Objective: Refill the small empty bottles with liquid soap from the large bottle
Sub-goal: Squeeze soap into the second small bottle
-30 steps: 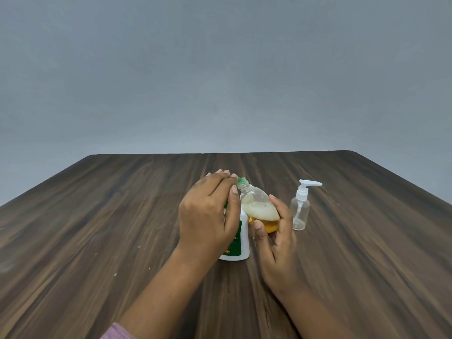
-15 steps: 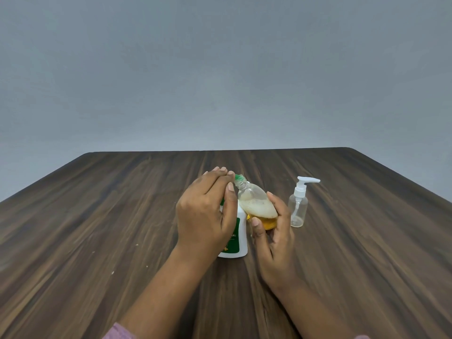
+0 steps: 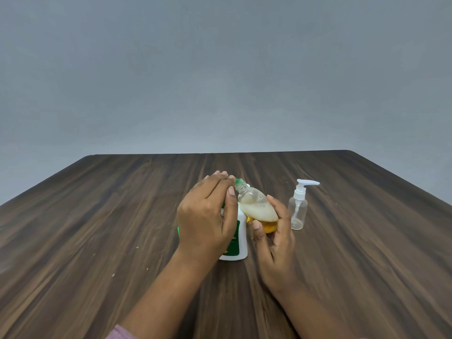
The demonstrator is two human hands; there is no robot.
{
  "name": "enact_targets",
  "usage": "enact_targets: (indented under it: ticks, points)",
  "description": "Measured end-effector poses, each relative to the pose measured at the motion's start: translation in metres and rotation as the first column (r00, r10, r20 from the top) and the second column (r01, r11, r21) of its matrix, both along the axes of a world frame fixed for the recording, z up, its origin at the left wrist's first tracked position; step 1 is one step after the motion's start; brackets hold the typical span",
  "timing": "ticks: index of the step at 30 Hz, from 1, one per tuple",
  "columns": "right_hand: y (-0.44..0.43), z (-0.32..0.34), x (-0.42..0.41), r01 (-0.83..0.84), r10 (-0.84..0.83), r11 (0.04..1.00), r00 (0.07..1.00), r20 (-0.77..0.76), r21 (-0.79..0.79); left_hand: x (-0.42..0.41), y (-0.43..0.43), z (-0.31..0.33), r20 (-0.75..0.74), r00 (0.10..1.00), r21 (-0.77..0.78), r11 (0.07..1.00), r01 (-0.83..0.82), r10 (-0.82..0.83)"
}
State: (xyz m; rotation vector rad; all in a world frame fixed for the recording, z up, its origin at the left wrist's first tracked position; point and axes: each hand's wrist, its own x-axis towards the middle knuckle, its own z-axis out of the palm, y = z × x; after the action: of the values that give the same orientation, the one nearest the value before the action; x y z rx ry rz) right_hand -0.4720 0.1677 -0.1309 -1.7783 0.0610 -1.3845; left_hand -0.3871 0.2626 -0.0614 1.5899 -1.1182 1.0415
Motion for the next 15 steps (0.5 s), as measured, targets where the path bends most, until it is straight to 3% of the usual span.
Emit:
enact_targets:
  ticks: [15]
  points:
    - [0.0,0.0,0.0,0.034,-0.034,0.999,0.999,0.003,-0.002,0.002,-0.001,-0.004,0.001,1.0,0.007,1.0,0.003,-0.003]
